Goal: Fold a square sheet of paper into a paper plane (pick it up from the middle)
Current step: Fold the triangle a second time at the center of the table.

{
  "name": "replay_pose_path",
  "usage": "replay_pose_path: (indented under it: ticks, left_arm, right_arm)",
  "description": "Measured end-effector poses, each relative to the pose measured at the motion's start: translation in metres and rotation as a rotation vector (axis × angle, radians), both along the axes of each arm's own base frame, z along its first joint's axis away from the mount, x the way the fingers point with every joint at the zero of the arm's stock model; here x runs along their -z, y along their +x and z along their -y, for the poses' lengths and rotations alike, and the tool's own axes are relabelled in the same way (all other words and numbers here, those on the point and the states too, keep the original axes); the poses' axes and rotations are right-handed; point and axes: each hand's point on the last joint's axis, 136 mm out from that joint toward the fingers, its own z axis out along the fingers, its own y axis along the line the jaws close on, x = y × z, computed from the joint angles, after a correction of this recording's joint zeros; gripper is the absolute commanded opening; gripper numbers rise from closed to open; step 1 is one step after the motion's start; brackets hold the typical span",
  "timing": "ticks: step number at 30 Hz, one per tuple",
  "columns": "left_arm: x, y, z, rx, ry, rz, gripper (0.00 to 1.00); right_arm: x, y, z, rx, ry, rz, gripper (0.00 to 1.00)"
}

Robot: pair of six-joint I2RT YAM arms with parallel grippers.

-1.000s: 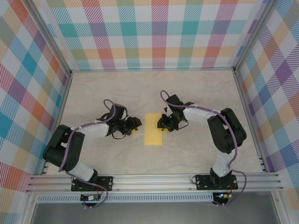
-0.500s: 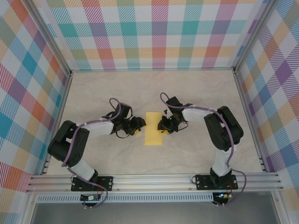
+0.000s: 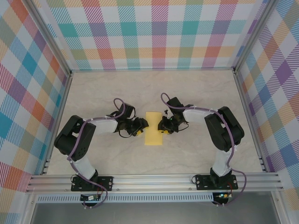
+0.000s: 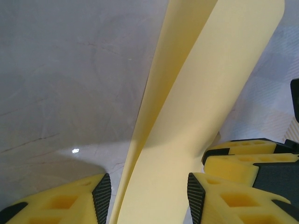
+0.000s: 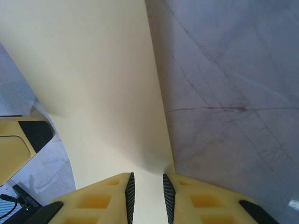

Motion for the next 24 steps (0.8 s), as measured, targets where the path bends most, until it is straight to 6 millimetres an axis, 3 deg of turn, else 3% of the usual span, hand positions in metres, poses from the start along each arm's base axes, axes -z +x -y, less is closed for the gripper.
replay_pose_path:
  ticks: [11,16,24]
  left_arm:
    - [0.002,0.001,0.002,0.002,-0.002,-0.015,0.44]
    - [-0.002,0.001,0.002,-0.001,0.005,0.006,0.47]
    - [-0.016,-0.030,-0.010,-0.014,-0.012,0.027,0.49]
  right_arm:
    - [0.000,0.000,0.000,0.001,0.006,-0.003,0.27]
    - [0.001,0.000,0.001,0.005,0.015,-0.007,0.26]
    - [0.001,0.000,0.001,0.006,0.028,-0.015,0.26]
